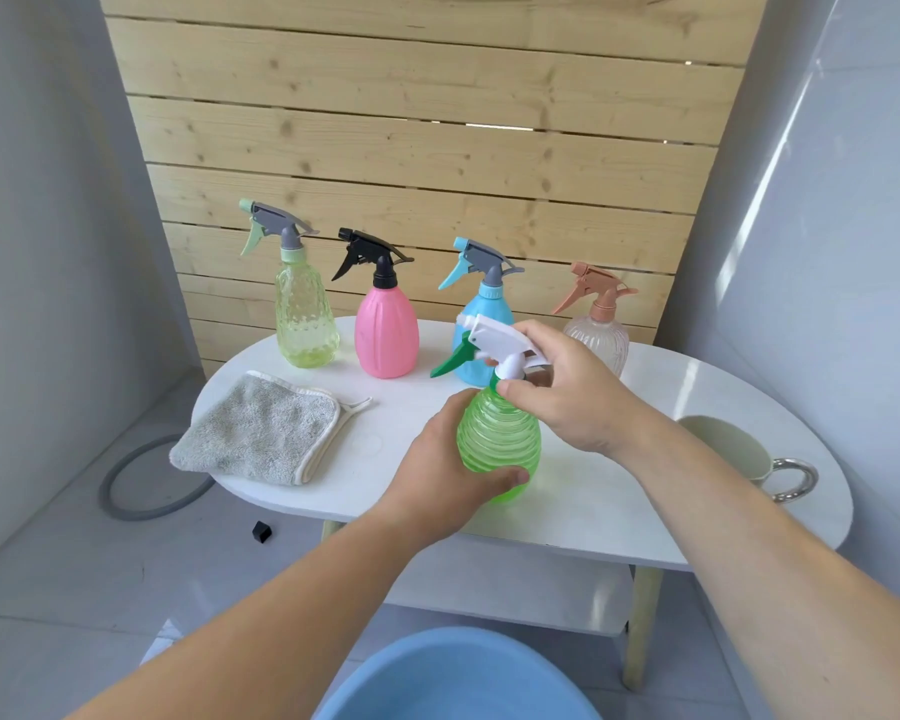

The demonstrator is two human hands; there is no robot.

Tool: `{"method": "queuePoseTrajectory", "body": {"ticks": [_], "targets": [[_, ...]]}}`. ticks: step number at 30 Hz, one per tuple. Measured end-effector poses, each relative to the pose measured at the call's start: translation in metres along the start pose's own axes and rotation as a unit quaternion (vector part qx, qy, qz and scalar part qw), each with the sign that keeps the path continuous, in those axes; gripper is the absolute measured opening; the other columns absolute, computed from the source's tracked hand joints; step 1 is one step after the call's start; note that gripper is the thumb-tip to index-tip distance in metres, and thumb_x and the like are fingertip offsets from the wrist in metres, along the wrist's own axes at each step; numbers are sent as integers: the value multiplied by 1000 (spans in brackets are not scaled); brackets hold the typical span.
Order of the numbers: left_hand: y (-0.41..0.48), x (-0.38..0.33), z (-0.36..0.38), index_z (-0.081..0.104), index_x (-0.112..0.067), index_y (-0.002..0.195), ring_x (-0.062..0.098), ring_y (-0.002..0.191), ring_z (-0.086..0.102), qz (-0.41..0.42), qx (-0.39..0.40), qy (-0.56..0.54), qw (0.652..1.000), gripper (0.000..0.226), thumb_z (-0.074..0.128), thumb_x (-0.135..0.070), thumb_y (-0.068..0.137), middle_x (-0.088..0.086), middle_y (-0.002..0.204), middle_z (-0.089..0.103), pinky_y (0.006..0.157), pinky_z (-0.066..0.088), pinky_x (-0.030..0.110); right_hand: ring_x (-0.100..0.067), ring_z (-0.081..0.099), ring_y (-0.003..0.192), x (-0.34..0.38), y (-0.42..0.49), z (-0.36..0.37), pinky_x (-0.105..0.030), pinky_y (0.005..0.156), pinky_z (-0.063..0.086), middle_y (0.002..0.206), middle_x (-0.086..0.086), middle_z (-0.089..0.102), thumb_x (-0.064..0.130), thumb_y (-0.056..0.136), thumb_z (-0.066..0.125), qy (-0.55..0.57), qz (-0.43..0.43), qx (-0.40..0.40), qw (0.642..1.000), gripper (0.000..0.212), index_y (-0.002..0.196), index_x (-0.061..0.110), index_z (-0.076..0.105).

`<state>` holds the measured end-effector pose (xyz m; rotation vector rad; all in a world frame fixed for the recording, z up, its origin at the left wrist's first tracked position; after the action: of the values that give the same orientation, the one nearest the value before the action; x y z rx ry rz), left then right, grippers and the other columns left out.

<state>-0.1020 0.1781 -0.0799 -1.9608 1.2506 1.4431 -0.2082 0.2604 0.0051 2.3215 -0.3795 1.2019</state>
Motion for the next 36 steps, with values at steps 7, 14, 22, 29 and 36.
{"method": "queuePoseTrajectory", "body": {"ticks": [7, 14, 22, 29, 36], "targets": [[0, 0, 1, 46, -50, 128, -4, 110, 60, 0, -3, 2, 1000, 74, 91, -28, 73, -20, 119, 65, 95, 51, 24, -7, 59, 82, -1, 0, 1, -32, 77, 49, 94, 9, 62, 39, 78, 79, -48, 15, -22, 998, 30, 95, 31, 56], [0, 0, 1, 44, -50, 126, -1, 111, 60, -1, -8, 6, 1000, 75, 91, -28, 73, -20, 119, 64, 96, 51, 26, -11, 58, 82, -1, 1, 0, -38, 78, 49, 93, 0, 64, 24, 82, 76, -38, 5, -24, 999, 28, 102, 19, 58], [0, 1, 1, 47, -46, 129, 1, 112, 61, 1, -9, 3, 1000, 73, 91, -29, 73, -18, 119, 65, 97, 52, 30, -27, 65, 98, 0, 0, 0, -48, 92, 51, 104, -7, 68, 17, 81, 69, -1, 1, -2, 1000, 28, 107, 21, 60], [1, 5, 1, 44, -48, 127, -6, 108, 60, 0, 2, -1, 1000, 74, 91, -25, 75, -21, 119, 64, 90, 50, 17, -7, 61, 82, -4, 0, 0, -33, 80, 48, 88, 8, 65, 15, 84, 75, 1, 10, -17, 1000, 24, 103, 11, 62], [6, 13, 1, 40, -34, 138, 1, 108, 65, -2, 58, -21, 998, 78, 85, -8, 78, -9, 125, 63, 87, 52, 15, -11, 68, 103, -12, -6, -7, -26, 95, 52, 112, -4, 74, -1, 90, 66, 98, 51, 34, 993, 35, 123, 8, 64]]}}
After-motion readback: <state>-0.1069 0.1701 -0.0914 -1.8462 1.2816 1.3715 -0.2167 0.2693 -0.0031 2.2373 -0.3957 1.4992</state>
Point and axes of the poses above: each hand's wrist, its own y-axis towards the middle knuckle, its own z-axis out of the palm, x = y × z, the point moved 6 cm from there along y, towards the middle knuckle
